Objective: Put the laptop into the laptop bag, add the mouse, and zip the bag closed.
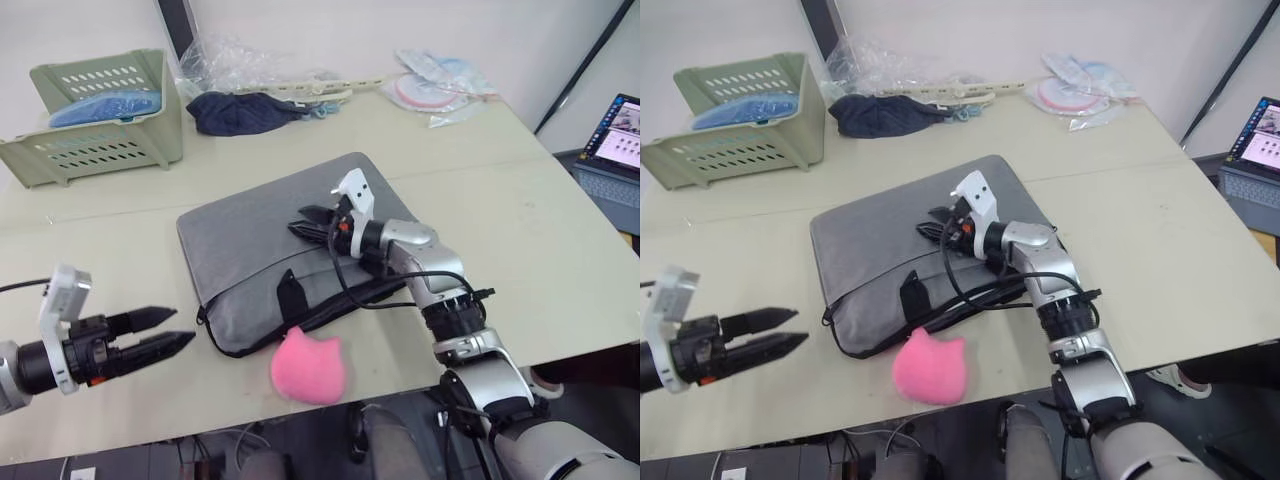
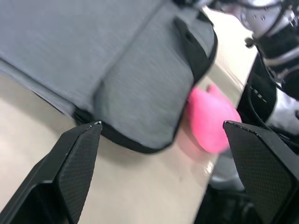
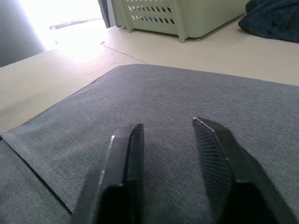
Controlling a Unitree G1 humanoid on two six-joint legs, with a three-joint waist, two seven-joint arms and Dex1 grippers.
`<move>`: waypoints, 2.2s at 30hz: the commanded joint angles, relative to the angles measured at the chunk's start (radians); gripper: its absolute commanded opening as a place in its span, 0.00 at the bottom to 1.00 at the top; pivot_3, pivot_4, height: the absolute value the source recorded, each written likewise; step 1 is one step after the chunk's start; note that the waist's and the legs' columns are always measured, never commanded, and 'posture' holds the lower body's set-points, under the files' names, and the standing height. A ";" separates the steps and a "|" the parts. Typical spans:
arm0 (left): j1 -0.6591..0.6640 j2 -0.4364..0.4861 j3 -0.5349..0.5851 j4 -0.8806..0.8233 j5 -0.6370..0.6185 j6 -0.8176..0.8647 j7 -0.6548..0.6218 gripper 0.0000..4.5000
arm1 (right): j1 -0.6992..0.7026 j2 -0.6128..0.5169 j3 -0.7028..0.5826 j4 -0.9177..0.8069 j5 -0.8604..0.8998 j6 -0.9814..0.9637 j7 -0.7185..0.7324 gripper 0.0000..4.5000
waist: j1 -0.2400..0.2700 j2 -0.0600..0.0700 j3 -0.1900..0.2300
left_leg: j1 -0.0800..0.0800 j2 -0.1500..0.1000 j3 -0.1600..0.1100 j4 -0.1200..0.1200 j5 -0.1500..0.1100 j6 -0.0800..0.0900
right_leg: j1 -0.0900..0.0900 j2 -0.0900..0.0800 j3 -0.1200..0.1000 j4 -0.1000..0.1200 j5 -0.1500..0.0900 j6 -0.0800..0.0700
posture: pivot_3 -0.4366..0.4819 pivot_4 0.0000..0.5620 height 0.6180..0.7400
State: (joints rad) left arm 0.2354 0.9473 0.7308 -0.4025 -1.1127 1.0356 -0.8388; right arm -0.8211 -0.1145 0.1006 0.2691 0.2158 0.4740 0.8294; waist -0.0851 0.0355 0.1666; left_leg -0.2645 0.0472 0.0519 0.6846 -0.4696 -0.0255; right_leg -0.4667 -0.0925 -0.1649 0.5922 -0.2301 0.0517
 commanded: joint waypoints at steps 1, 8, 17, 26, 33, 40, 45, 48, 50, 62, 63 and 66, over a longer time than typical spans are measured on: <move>-0.046 -0.002 0.023 0.058 -0.012 -0.008 0.022 1.00 | -0.035 -0.016 -0.060 -0.217 0.074 0.114 -0.072 0.83 | 0.000 0.001 0.006 | -0.001 0.000 0.001 0.000 0.000 0.000 | 0.000 0.001 -0.003 0.000 0.000 0.000 | 0.48 0.27 1.00; -0.161 -0.025 -0.075 0.308 0.173 -0.140 0.058 1.00 | -0.131 -0.135 -0.268 -0.428 0.204 0.388 -0.224 0.83 | 0.005 0.001 0.008 | 0.000 -0.001 0.003 0.000 0.000 0.001 | 0.000 0.001 -0.005 -0.001 0.000 0.001 | 0.48 0.27 1.00; -0.413 -0.135 -0.244 0.615 0.371 -0.303 0.107 1.00 | 0.109 -0.412 -0.488 -0.522 0.255 0.598 -0.277 0.83 | 0.036 -0.007 0.008 | 0.000 -0.002 0.005 -0.001 0.001 0.002 | 0.001 0.000 -0.004 -0.002 0.002 0.003 | 0.48 0.27 1.00; -0.592 -0.218 -0.373 0.770 0.457 -0.360 0.044 1.00 | 0.301 -0.360 -0.679 -0.664 0.372 0.756 -0.389 0.83 | 0.032 -0.008 0.008 | 0.002 -0.003 0.013 0.001 0.002 0.003 | 0.001 -0.001 0.000 0.001 0.004 0.007 | 0.48 0.27 1.00; -0.635 -0.244 -0.393 0.833 0.489 -0.378 0.014 1.00 | 0.294 -0.268 -0.738 -0.679 0.442 0.803 -0.492 0.83 | 0.035 -0.008 0.008 | 0.003 -0.004 0.014 0.002 0.002 0.004 | 0.001 -0.001 0.002 0.002 0.005 0.007 | 0.48 0.27 1.00; -0.665 -0.288 -0.409 0.852 0.486 -0.316 0.028 1.00 | 0.336 -0.222 -0.736 -0.690 0.493 0.827 -0.536 0.83 | 0.044 -0.007 0.007 | 0.004 -0.007 0.014 0.002 0.003 0.005 | 0.002 -0.003 0.004 0.002 0.005 0.007 | 0.48 0.27 1.00; -0.669 -0.329 -0.457 0.825 0.494 -0.260 0.013 1.00 | 0.378 -0.207 -0.719 -0.693 0.512 0.808 -0.554 0.83 | 0.059 -0.006 0.007 | 0.004 -0.010 0.013 0.002 0.004 0.007 | 0.003 -0.005 0.005 0.002 0.006 0.009 | 0.48 0.27 1.00; -0.655 -0.342 -0.481 0.799 0.500 -0.241 0.001 1.00 | 0.396 -0.210 -0.709 -0.695 0.519 0.797 -0.559 0.83 | 0.060 -0.006 0.007 | 0.004 -0.014 0.013 0.002 0.005 0.009 | 0.004 -0.008 0.007 0.001 0.007 0.011 | 0.48 0.27 1.00; -0.655 -0.353 -0.481 0.796 0.494 -0.219 0.008 1.00 | 0.403 -0.209 -0.708 -0.694 0.528 0.793 -0.565 0.83 | 0.060 -0.006 0.007 | 0.004 -0.015 0.012 0.002 0.005 0.010 | 0.005 -0.009 0.007 0.001 0.007 0.011 | 0.48 0.27 1.00; -0.731 -0.405 -0.465 0.882 0.522 -0.190 0.071 0.15 | 0.430 -0.236 -0.691 -0.642 0.534 0.737 -0.566 0.84 | 0.078 -0.004 0.005 | 0.004 -0.017 0.011 0.003 0.007 0.013 | 0.007 -0.012 0.007 0.000 0.009 0.015 | 0.48 0.27 1.00; -0.733 -0.407 -0.468 0.884 0.527 -0.192 0.074 0.06 | 0.432 -0.240 -0.692 -0.638 0.535 0.734 -0.566 0.84 | 0.081 -0.004 0.005 | 0.004 -0.017 0.011 0.005 0.007 0.013 | 0.007 -0.012 0.007 0.000 0.009 0.015 | 0.48 0.27 1.00; -0.735 -0.412 -0.474 0.888 0.538 -0.199 0.080 0.00 | 0.440 -0.254 -0.692 -0.628 0.537 0.721 -0.564 0.84 | 0.084 -0.004 0.005 | 0.003 -0.017 0.011 0.006 0.007 0.013 | 0.007 -0.013 0.007 0.000 0.010 0.016 | 0.48 0.27 1.00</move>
State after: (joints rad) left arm -0.5259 0.5518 0.3126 0.4455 -0.6286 0.8063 -0.7924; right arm -0.3777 -0.3500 -0.5854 -0.3442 0.7338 1.2196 0.2689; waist -0.0012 0.0312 0.1716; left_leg -0.2616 0.0297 0.0629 0.6911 -0.4627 -0.0126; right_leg -0.4594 -0.1052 -0.1582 0.5921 -0.2199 0.0677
